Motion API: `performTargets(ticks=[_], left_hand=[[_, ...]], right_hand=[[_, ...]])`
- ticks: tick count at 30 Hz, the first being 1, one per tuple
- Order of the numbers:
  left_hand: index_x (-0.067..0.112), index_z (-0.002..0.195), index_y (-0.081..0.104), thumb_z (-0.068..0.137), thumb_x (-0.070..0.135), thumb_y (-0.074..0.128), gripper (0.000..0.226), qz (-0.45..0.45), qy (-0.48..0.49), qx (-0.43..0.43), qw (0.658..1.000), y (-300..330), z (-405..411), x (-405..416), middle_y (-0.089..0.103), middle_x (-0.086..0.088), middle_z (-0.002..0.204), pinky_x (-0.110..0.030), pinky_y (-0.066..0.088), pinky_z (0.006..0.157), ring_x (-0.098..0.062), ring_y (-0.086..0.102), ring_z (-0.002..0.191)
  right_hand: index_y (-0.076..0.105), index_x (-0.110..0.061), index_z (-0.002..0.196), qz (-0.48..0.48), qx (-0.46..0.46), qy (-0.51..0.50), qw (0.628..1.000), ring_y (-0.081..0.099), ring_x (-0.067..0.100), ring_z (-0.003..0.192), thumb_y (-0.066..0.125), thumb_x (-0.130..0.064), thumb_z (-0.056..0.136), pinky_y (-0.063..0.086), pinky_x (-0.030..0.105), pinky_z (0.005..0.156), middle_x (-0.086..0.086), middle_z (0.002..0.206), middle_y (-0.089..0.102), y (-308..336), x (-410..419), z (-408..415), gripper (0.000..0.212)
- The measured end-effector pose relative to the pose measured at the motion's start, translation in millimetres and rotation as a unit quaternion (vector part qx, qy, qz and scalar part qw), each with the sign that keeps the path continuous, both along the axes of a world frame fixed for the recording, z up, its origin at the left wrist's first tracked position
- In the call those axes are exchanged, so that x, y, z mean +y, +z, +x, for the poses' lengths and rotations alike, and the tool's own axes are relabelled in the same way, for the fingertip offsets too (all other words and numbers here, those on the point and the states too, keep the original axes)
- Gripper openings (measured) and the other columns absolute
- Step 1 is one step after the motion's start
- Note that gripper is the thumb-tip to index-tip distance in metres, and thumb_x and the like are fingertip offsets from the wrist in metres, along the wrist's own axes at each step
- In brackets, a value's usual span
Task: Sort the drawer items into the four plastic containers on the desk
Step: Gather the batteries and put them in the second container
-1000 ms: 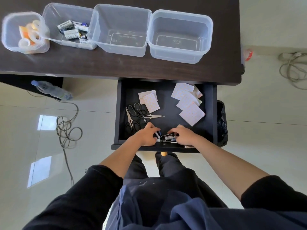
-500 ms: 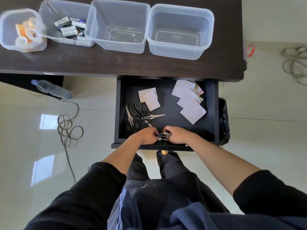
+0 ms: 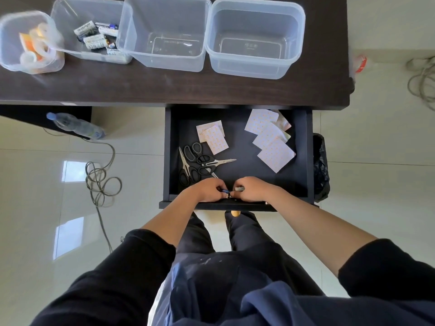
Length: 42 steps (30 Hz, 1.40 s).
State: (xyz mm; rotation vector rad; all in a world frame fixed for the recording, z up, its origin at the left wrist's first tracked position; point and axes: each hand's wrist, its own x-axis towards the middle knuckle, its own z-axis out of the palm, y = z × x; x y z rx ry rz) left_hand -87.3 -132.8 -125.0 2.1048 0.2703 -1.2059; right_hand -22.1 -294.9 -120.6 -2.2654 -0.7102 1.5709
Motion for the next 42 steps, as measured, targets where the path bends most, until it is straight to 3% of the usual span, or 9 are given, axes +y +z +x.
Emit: performTargets(ticks=[4,8,19,22,28,31,35,39,42], left_hand=[[0.016,0.108,0.066,0.087,0.019,0.060,0.022,-0.002,0.022,-0.001,1.000,2,0,0,0.062,-0.004,0.105,-0.026,0.043,0.084,-0.016,0.054,0.094],[0.013,0.106,0.067,0.085,0.019,0.066,0.022,-0.002,0.050,0.001,0.999,4,-1,0,0.062,-0.006,0.106,-0.025,0.041,0.081,-0.015,0.053,0.093],[0.015,0.094,0.072,0.075,0.033,0.078,0.027,-0.052,0.114,0.020,0.992,9,-2,1,0.063,0.003,0.092,-0.023,0.043,0.076,-0.010,0.056,0.086],[0.013,0.091,0.071,0.076,0.027,0.077,0.021,-0.050,0.111,0.010,0.993,9,0,-2,0.063,0.003,0.085,-0.019,0.043,0.070,-0.010,0.056,0.083],[0.014,0.084,0.069,0.077,0.012,0.073,0.008,-0.034,0.117,0.004,0.993,9,0,-2,0.063,0.004,0.086,-0.022,0.042,0.076,-0.011,0.057,0.084],[0.011,0.089,0.071,0.079,0.010,0.070,0.011,-0.028,0.125,0.005,0.992,10,-1,-1,0.065,0.001,0.093,-0.021,0.042,0.078,-0.012,0.058,0.087],[0.011,0.100,0.072,0.086,0.014,0.061,0.018,-0.023,0.132,-0.008,0.991,20,-2,-1,0.064,-0.006,0.107,-0.023,0.041,0.080,-0.014,0.056,0.094],[0.011,0.108,0.068,0.092,0.014,0.051,0.023,-0.031,0.164,-0.020,0.986,40,1,7,0.065,-0.009,0.105,-0.025,0.047,0.076,-0.016,0.059,0.088],[0.012,0.111,0.066,0.095,0.017,0.048,0.024,-0.026,0.191,-0.049,0.980,61,8,26,0.059,-0.004,0.083,-0.021,0.040,0.056,-0.011,0.050,0.065]], right_hand=[[0.064,-0.022,0.101,-0.003,0.040,-0.030,0.999,0.055,0.018,0.090,0.058,-0.037,0.089,0.041,0.030,0.075,-0.002,0.095,0.059,0,0,1,0.020],[0.056,-0.026,0.084,-0.012,0.068,-0.023,0.997,0.055,0.020,0.087,0.058,-0.036,0.090,0.042,0.033,0.077,0.001,0.091,0.060,0,1,-1,0.012],[0.056,-0.017,0.090,-0.017,0.074,-0.009,0.997,0.056,0.022,0.084,0.060,-0.030,0.090,0.043,0.032,0.074,0.005,0.090,0.060,5,5,0,0.014],[0.058,-0.012,0.095,-0.028,0.067,-0.005,0.997,0.058,0.024,0.086,0.061,-0.034,0.089,0.044,0.035,0.075,0.008,0.093,0.062,6,3,3,0.023],[0.058,-0.010,0.104,-0.046,0.066,-0.018,0.997,0.057,0.021,0.092,0.060,-0.024,0.091,0.044,0.032,0.080,0.009,0.105,0.064,7,-9,9,0.020],[0.055,-0.016,0.094,-0.044,0.053,-0.077,0.995,0.059,0.022,0.091,0.061,-0.028,0.090,0.047,0.035,0.082,0.006,0.101,0.063,2,-17,9,0.015],[0.055,-0.017,0.105,-0.021,0.048,-0.189,0.981,0.066,0.022,0.089,0.056,-0.030,0.092,0.052,0.043,0.088,0.005,0.106,0.063,8,-25,11,0.019],[0.053,-0.015,0.106,0.005,0.045,-0.224,0.974,0.062,0.016,0.075,0.050,-0.023,0.096,0.052,0.030,0.065,0.005,0.098,0.059,28,-12,20,0.013],[0.053,-0.011,0.106,0.049,0.031,-0.227,0.972,0.058,0.016,0.071,0.050,-0.021,0.097,0.050,0.027,0.058,0.007,0.096,0.059,49,17,30,0.014]])
